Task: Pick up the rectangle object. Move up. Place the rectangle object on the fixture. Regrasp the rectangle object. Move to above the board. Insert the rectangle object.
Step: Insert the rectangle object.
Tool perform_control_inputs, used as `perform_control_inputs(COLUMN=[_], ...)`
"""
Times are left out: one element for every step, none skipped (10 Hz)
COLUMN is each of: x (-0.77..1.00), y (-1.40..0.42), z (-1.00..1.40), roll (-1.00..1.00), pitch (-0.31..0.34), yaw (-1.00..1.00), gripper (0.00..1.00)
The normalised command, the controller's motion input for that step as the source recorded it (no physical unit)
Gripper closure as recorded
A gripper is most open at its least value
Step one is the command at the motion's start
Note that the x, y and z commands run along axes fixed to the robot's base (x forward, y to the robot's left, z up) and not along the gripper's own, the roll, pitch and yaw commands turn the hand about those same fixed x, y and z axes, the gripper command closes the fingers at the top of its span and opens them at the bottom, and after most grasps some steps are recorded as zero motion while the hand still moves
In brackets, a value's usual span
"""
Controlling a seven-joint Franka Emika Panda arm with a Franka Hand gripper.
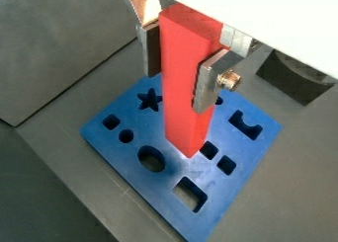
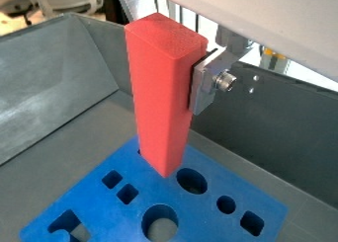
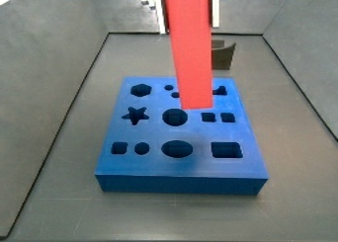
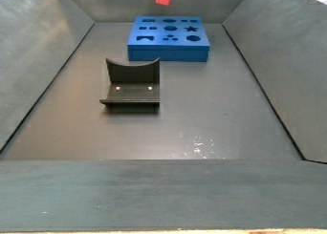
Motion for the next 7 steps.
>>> perform_control_inputs(x=[0.25,0.27,0.3,0.29,0.26,0.22,0.22], y=[-0.18,-0.16,-0.15,-0.14,-0.18,-0.19,-0.2], z=[-0.09,-0.17,-0.22,-0.26,-0.25,-0.2,-0.19], roll=[0.35,0.23,0.11,0.0,0.0,0.0,0.0], pitch=[0.314,0.231,0.137,0.071,0.029,0.02,0.014], yaw=[0.07,0.05,0.0,0.0,0.0,0.0,0.01], gripper=[1.0,1.0,1.0,1.0,1.0,1.0,1.0])
